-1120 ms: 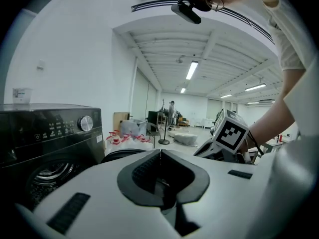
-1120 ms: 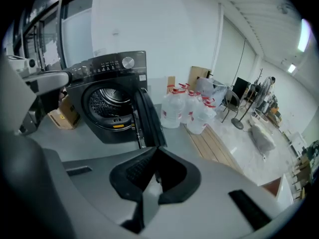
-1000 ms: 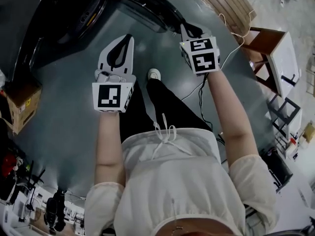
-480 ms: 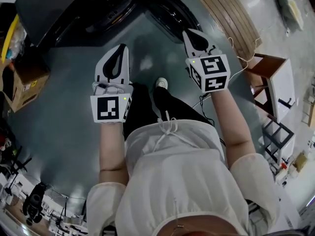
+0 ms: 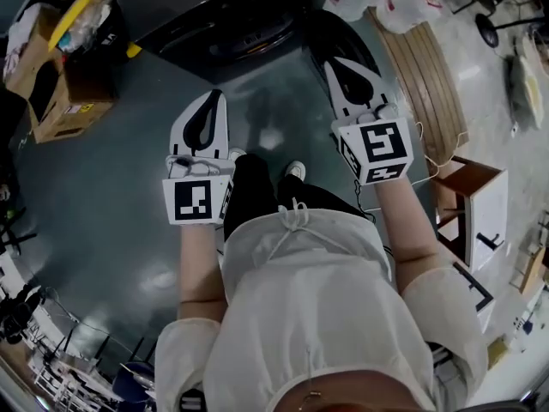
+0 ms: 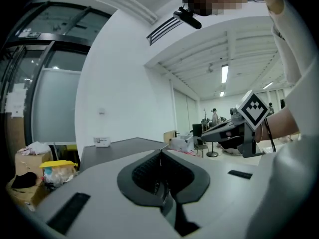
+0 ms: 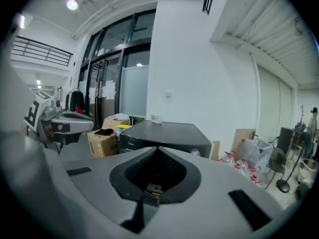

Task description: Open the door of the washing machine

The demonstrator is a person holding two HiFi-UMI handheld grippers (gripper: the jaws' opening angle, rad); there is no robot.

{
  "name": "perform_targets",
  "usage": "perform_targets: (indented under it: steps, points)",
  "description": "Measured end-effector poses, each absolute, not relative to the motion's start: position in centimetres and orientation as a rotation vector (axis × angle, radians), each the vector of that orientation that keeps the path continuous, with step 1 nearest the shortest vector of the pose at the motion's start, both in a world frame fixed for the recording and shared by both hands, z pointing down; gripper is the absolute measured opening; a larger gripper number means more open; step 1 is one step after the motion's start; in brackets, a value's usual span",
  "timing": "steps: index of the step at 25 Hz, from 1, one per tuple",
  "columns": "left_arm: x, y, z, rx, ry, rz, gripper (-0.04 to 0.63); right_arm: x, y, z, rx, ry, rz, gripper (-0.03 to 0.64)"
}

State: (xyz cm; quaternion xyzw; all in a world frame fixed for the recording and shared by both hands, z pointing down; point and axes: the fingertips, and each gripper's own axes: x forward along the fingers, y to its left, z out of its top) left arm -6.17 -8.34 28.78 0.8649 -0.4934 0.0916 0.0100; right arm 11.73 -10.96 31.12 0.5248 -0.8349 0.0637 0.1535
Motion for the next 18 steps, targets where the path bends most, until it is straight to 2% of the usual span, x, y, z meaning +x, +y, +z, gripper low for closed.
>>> perform_targets:
  steps: [2, 7, 18]
  points:
    - [-7.4, -8.3, 27.2, 2.683, -1.606, 0.246, 0.021, 9.9, -11.3, 29.5, 1.443, -2.465, 0.145, 0.008]
    - [-10.5, -7.2, 24.8, 2.659, -1.678, 0.378, 0.021, 7.0, -11.6, 25.7, 1.403, -2.557, 0.07, 0.007]
    - [-16.4, -6.2, 18.1, 2.59, -1.959, 0.199, 0.021, 3.5, -12.5, 19.2, 1.337, -2.7, -0.16, 0.005]
